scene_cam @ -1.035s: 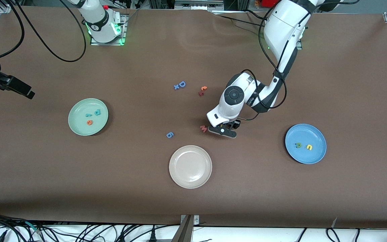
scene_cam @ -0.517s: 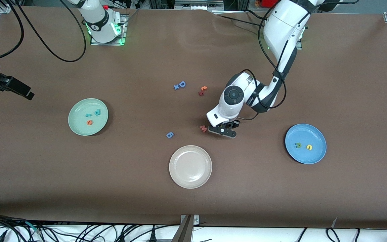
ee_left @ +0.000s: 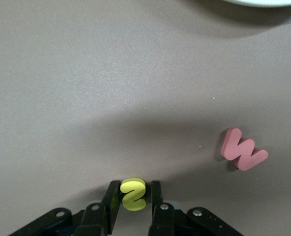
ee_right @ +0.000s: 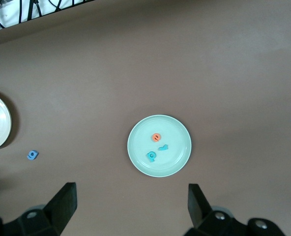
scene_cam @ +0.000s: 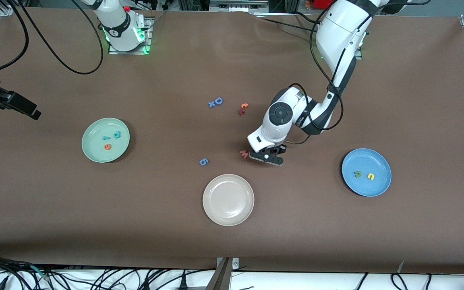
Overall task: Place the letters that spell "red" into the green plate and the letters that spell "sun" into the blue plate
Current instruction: 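Grasp the yellow s with the left gripper, then carry the yellow s to the blue plate and open the left gripper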
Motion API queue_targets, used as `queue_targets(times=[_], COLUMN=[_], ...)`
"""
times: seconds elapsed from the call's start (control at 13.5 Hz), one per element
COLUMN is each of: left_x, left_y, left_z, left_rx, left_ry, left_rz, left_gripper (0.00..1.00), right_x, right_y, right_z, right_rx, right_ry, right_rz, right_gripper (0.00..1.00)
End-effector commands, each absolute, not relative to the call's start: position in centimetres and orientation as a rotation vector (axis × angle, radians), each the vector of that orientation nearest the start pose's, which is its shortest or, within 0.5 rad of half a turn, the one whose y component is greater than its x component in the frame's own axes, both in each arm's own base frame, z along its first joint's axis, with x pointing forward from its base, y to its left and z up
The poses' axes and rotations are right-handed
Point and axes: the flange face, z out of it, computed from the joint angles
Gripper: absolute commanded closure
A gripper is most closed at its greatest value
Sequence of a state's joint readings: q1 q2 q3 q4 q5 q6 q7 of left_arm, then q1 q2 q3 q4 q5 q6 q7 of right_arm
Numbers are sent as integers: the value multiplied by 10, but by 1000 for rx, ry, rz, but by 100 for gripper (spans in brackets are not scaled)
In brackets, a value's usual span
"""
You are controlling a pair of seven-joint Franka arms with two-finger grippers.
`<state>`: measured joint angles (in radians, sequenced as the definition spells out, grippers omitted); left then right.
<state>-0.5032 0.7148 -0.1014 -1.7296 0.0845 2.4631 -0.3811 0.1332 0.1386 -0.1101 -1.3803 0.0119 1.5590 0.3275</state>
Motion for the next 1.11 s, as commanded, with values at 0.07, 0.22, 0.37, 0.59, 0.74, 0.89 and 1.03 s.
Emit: queue_targets(times=[0.07, 0.22, 0.37, 0.59, 0.74, 0.89, 1.03], left_x=[555, 555, 555, 558, 568, 580, 593], left_y=[-376, -375, -374, -369, -357, -339, -312], left_z=[165, 164, 163, 164, 173, 194, 215], left_rx=[-3116, -3115, -3114, -3113, -3110, -3089, -3059], left_ry=[429, 427, 424, 424, 421, 424, 482], left_rz=[-84, -80, -78, -76, -78, -43, 4], left_gripper=[78, 81, 87, 90, 91, 91, 91], right_x=[593, 594, 594, 594, 594, 593, 593], right_y=[21, 21, 21, 22, 21, 21, 21], right_z=[634, 635, 635, 635, 635, 635, 635], right_rx=[-3098, -3098, -3098, -3098, -3097, -3098, -3098], right_ry=[469, 469, 469, 467, 469, 469, 469], right_rz=[-67, -70, -70, -74, -74, -70, -72], right_gripper=[0, 0, 0, 0, 0, 0, 0])
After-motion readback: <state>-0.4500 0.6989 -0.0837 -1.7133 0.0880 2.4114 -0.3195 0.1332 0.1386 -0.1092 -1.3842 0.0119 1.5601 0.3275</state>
